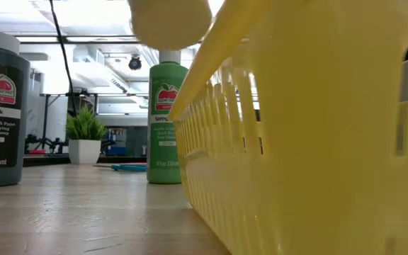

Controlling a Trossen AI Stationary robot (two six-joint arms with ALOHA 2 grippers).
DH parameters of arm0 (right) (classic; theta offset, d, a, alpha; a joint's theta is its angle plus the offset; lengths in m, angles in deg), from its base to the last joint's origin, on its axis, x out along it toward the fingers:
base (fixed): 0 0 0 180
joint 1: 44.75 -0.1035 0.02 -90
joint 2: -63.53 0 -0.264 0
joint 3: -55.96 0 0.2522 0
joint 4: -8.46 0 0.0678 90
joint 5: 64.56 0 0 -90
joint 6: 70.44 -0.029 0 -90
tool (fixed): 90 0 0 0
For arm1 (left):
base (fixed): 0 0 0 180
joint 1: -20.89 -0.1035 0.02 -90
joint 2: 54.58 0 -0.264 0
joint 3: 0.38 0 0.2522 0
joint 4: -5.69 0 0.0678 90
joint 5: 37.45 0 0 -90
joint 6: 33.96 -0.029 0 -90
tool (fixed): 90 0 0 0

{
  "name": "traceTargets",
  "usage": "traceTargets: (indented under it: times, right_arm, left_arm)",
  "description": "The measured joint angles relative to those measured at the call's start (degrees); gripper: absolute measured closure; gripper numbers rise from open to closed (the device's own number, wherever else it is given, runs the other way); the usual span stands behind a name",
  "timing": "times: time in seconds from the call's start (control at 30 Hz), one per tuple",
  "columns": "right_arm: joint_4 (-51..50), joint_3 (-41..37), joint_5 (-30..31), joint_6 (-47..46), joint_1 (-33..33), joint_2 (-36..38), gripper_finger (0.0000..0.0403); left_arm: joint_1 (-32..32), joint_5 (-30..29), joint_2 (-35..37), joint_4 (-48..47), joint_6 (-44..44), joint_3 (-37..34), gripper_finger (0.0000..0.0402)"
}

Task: Pick & Place Paint Supplies
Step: Put the yellow paint bottle into the yellow bin

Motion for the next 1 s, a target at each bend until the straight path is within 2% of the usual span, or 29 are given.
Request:
traceTargets:
  times: [0.43, 1.0]
  right_arm:
    - [0.0, 0.0, -0.02, 0.0, 0.0, 0.0, 0.0196]
    - [0.0, 0.0, 0.0, 0.0, 0.0, 0.0, 0.0196]
  left_arm:
    - [1.51, 0.42, -10.41, 0.98, -3.46, 12.09, 0.0293]
    - [1.95, 0.83, -10.63, 10.71, -6.18, 4.56, 0.0293]
